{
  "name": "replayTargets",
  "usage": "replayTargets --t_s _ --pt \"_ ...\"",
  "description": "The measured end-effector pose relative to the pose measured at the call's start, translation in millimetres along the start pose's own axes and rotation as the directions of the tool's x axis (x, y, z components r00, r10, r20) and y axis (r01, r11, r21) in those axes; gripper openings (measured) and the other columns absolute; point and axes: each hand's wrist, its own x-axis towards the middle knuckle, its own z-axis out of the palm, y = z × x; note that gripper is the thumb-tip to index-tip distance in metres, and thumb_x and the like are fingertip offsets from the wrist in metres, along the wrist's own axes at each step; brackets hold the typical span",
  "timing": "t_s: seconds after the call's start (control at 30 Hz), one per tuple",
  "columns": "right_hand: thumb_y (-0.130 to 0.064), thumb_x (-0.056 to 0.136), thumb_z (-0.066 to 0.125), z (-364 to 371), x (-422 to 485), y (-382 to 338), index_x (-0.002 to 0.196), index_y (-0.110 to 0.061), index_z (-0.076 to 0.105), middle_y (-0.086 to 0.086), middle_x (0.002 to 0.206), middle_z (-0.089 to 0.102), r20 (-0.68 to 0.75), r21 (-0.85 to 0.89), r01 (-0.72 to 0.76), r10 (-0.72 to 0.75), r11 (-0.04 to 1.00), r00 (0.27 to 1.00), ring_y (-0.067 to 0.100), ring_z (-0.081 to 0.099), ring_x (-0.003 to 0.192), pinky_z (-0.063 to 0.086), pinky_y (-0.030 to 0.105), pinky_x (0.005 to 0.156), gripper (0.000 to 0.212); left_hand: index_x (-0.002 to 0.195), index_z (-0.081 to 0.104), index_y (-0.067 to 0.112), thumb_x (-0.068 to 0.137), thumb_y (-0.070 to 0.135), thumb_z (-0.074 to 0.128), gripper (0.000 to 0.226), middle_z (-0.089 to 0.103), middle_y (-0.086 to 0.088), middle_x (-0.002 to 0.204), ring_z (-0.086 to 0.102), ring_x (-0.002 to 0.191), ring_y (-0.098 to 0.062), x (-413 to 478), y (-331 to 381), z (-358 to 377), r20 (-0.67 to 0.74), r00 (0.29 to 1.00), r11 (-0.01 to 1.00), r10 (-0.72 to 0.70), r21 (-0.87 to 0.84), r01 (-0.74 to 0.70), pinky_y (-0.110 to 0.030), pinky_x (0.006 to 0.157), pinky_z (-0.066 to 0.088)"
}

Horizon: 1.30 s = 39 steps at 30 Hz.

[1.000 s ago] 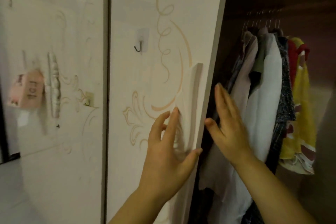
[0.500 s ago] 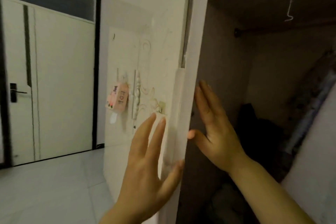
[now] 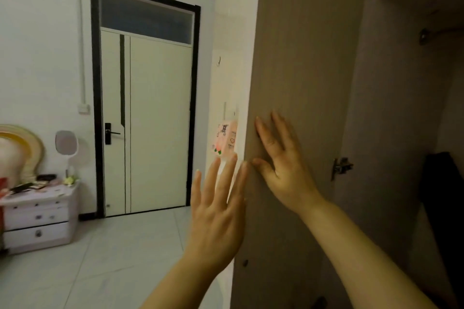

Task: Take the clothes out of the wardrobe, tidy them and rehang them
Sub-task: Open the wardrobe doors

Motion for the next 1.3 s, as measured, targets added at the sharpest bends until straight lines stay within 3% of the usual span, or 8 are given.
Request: replayTargets --t_s 0.13,0.23,0.4,0.67,0.83,0.97,1.1,1.3 --pt "-0.031 0.092 0.053 25 9 13 0.140 -0.047 0.001 -0.012 0.152 -0.003 0.004 -0.065 -0.017 0.018 0.998 1.000 0.019 -0.005 0.144 0.010 0.043 0.113 0.073 0.144 0.021 0.012 0.088 0.029 0.041 0.061 0.015 -0.011 0.152 0.015 0.139 -0.034 -4 -25 17 0.068 0.996 0.990 0.052 0.130 -0.060 -0.057 0.108 0.015" --pt "-0.035 0.091 0.054 40 11 22 0.137 -0.052 -0.006 -0.015 0.151 -0.009 0.021 -0.078 -0.074 0.076 0.994 0.997 0.015 -0.010 0.142 0.008 0.040 0.113 0.078 0.144 0.022 0.010 0.077 0.043 0.065 0.085 0.015 -0.014 0.151 0.014 0.139 -0.036 -3 -42 30 0.140 0.990 0.973 0.024 0.225 -0.056 -0.062 0.109 0.019" --pt "-0.036 0.090 0.056 64 18 33 0.137 -0.049 -0.008 -0.005 0.158 -0.004 0.064 -0.184 -0.133 0.147 0.974 0.987 0.019 -0.011 0.143 0.010 0.041 0.113 0.080 0.144 0.021 0.009 0.070 0.044 0.074 0.098 0.011 -0.015 0.152 -0.001 0.142 -0.034 3 -66 49 0.195 0.981 0.962 -0.018 0.272 -0.036 -0.063 0.106 0.017" --pt "-0.031 0.087 0.062 89 26 51 0.137 -0.049 -0.015 -0.007 0.158 -0.012 0.151 -0.278 -0.186 0.235 0.942 0.960 0.021 -0.012 0.145 0.020 0.054 0.114 0.093 0.138 0.036 0.007 0.051 0.045 0.087 0.108 0.022 -0.017 0.147 0.032 0.132 -0.040 18 -90 71 0.219 0.972 0.942 -0.082 0.337 0.004 -0.066 0.095 0.034" --pt "-0.032 0.088 0.060 93 23 53 0.128 -0.055 -0.026 -0.008 0.157 -0.015 0.135 -0.315 -0.174 0.226 0.933 0.965 0.020 -0.015 0.144 0.019 0.058 0.113 0.098 0.141 0.033 0.009 0.053 0.047 0.085 0.109 0.023 -0.017 0.151 0.030 0.132 -0.041 16 -95 74 0.204 0.977 0.942 -0.056 0.336 -0.016 -0.067 0.097 0.030" --pt "-0.036 0.088 0.060 82 22 52 0.137 -0.048 -0.016 -0.005 0.158 -0.010 0.150 -0.326 -0.130 0.187 0.936 0.971 0.021 -0.009 0.145 0.014 0.046 0.115 0.091 0.139 0.037 0.008 0.055 0.044 0.085 0.103 0.022 -0.020 0.150 0.020 0.137 -0.041 17 -85 67 0.190 0.980 0.949 -0.059 0.314 -0.003 -0.067 0.098 0.027" --pt "-0.028 0.086 0.065 58 13 53 0.147 -0.035 0.017 0.005 0.156 0.015 0.098 -0.324 -0.125 0.165 0.938 0.981 0.026 0.016 0.143 0.020 0.039 0.113 0.078 0.137 0.042 0.007 0.061 0.034 0.083 0.091 0.021 -0.024 0.146 0.017 0.135 -0.040 14 -63 65 0.095 0.994 0.969 -0.047 0.245 0.023 -0.067 0.100 0.018" --pt "-0.020 0.083 0.068 10 -14 73 0.145 -0.025 0.032 0.012 0.147 0.032 0.070 -0.471 -0.242 0.309 0.848 0.949 0.031 0.032 0.134 0.026 0.039 0.111 0.071 0.141 0.033 0.012 0.070 0.021 0.067 0.079 0.018 -0.015 0.151 0.006 0.143 -0.033 16 -9 75 -0.023 0.993 0.993 0.116 -0.004 -0.116 -0.055 0.112 0.007"
